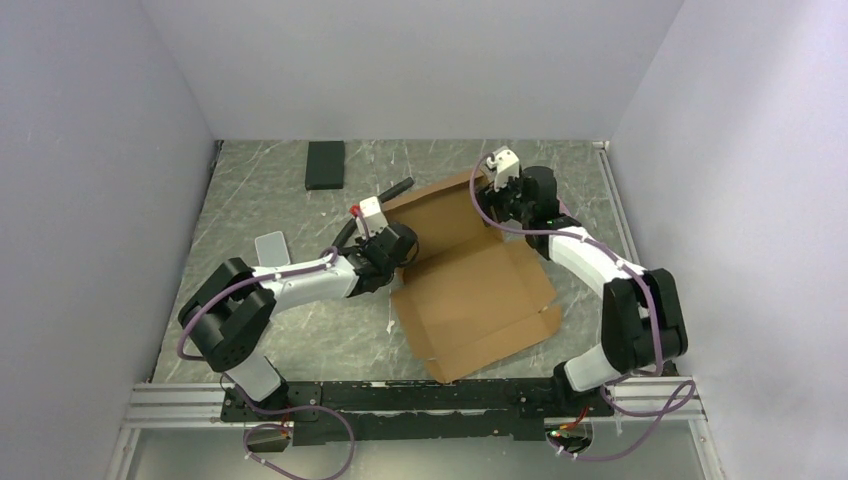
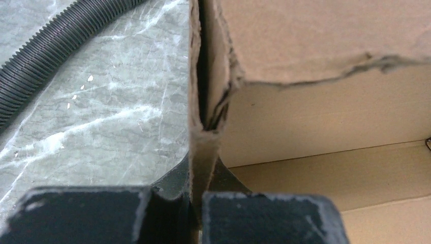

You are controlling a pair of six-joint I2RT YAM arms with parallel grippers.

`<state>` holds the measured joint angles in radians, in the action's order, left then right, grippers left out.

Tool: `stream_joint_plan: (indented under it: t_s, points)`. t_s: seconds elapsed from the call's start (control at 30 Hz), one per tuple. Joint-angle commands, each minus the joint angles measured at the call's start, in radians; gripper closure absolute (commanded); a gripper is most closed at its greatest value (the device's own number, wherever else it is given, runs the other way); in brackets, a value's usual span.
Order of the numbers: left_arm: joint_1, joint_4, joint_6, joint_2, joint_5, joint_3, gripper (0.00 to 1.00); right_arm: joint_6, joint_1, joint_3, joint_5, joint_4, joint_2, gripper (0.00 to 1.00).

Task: Fold the paper box

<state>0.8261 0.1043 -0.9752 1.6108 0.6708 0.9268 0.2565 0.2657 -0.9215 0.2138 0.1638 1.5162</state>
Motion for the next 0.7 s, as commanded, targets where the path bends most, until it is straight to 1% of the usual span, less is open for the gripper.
stream_joint_plan:
  t_s: [0.0,0.03,0.17,0.27,0.33,0.43,0.67]
  points:
    - [-0.014,0.021,-0.041,0.013,0.022,0.041,1.00,0.053,-0.036,-0.066,0.153,-0.084,-0.090,0.23]
    - [-0.016,0.028,-0.046,0.015,0.020,0.045,1.00,0.074,-0.049,-0.079,0.182,-0.123,-0.100,0.21]
    - [-0.021,0.056,-0.055,0.024,0.011,0.065,1.00,0.151,-0.113,-0.117,0.325,-0.268,-0.147,0.20]
    - [-0.025,0.063,-0.059,0.030,-0.005,0.076,0.94,0.157,-0.172,-0.108,0.424,-0.290,-0.186,0.20]
    - [-0.027,0.069,-0.067,0.035,-0.018,0.082,0.87,0.152,-0.198,-0.108,0.456,-0.309,-0.197,0.20]
    - [-0.028,0.076,-0.079,0.038,-0.034,0.085,0.71,0.144,-0.220,-0.095,0.490,-0.308,-0.207,0.20]
    - [-0.030,0.103,-0.103,-0.003,-0.043,0.063,0.41,0.140,-0.239,-0.098,0.516,-0.319,-0.207,0.20]
